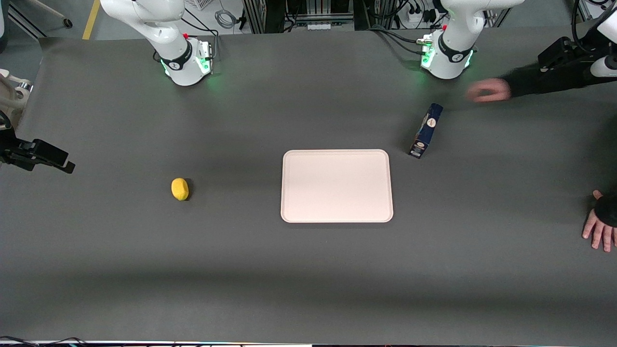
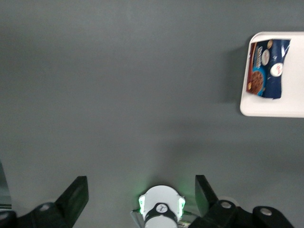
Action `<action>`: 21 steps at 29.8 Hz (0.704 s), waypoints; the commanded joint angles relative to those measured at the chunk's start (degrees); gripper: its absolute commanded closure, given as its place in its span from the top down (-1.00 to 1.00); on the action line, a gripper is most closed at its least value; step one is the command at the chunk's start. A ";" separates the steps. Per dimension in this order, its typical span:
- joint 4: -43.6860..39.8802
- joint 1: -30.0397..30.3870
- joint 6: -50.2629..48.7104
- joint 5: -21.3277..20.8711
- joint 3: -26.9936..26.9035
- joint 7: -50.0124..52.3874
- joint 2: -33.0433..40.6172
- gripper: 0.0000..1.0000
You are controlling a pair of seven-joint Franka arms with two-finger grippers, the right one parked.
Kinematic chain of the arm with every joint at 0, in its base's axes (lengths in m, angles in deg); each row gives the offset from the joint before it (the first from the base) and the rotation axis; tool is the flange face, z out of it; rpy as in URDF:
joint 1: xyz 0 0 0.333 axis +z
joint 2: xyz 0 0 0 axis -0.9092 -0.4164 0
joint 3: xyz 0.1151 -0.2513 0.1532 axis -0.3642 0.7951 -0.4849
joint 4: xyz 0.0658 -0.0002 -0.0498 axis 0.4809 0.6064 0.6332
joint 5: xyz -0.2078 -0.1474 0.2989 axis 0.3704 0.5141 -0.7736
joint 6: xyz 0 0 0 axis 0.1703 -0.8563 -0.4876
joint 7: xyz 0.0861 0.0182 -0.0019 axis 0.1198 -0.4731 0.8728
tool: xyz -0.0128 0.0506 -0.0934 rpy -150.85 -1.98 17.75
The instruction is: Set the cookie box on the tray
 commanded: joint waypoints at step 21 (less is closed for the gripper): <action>-1.09 0.10 -9.81 1.22 1.25 -1.34 4.19 1.00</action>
